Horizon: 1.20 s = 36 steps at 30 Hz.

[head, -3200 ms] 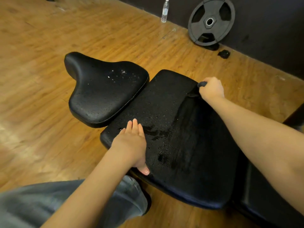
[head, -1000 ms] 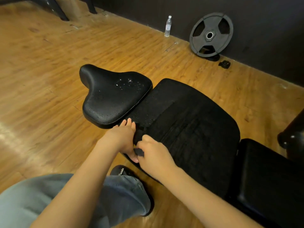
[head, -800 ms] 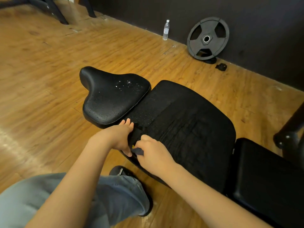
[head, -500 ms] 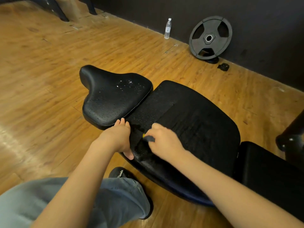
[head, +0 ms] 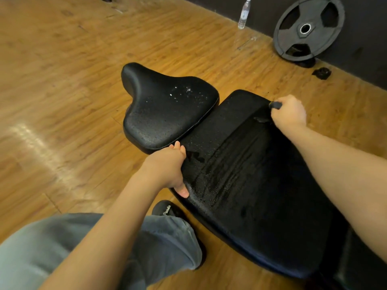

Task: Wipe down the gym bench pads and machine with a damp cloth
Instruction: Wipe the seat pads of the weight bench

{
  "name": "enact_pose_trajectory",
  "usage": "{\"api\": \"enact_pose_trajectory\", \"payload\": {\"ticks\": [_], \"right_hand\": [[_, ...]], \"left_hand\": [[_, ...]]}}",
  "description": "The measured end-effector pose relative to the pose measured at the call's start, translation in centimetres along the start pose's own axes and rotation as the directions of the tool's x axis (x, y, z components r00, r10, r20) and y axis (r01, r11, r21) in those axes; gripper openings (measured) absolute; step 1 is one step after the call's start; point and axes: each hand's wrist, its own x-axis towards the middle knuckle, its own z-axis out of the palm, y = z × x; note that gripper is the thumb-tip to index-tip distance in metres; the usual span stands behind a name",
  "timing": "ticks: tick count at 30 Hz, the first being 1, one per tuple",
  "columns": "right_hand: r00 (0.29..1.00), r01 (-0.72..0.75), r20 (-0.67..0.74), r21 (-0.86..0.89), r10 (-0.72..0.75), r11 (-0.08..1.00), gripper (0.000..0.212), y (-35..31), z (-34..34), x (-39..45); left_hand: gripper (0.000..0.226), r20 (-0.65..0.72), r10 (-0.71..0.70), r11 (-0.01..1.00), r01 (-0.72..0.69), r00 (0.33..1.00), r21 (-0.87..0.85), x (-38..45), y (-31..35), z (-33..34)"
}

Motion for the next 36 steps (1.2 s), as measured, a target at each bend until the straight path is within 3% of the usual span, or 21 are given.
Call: {"api": "enact_pose_trajectory", "payload": {"ticks": [4,8,13,19,23,26,30,36], "right_hand": [[0.999,-0.041,0.003,0.040,0.041,0.998,0.020,-0.8,0.1,-0.9],[0.983,0.147,0.105,0.065,-0.154,0.987,0.021,-3.3,0.6,-6.1],[0.886,0.339,0.288,0.135,-0.364,0.931,0.025,-8.1,0.8,-14.4],[0.738,0.414,0.448,0.290,-0.505,0.863,0.018,-11.4,-1.0,-21.4],[0.715,0.388,0.464,0.359,-0.523,0.849,0.037,-10.9,-1.5,-22.2],[0.696,0.394,0.475,0.374,-0.538,0.839,0.036,-10.9,-1.6,-22.0],[0.729,0.405,0.451,0.322,-0.515,0.856,0.015,-10.4,-0.8,-20.9],[0.894,0.295,0.303,0.157,-0.330,0.943,0.022,-7.2,0.8,-11.8]], "left_hand": [[0.126,-0.017,-0.007,0.999,0.007,1.000,0.050,0.1,0.4,-0.1],[0.124,-0.012,-0.010,0.995,0.011,1.000,0.095,-0.1,0.7,-0.5],[0.122,-0.011,-0.018,0.998,0.018,1.000,0.062,-0.5,0.8,-0.6],[0.114,-0.025,-0.048,0.996,0.049,0.999,0.071,-0.9,1.0,-0.3],[0.103,-0.073,-0.049,0.992,0.057,0.996,0.115,-1.0,1.1,-0.1],[0.113,-0.050,-0.073,0.991,0.078,0.996,0.113,-1.1,1.1,-0.2],[0.118,-0.037,-0.160,0.984,0.163,0.986,0.078,-1.3,1.4,-0.1],[0.116,-0.012,-0.181,0.983,0.181,0.983,-0.019,-1.6,1.0,0.0]]}}
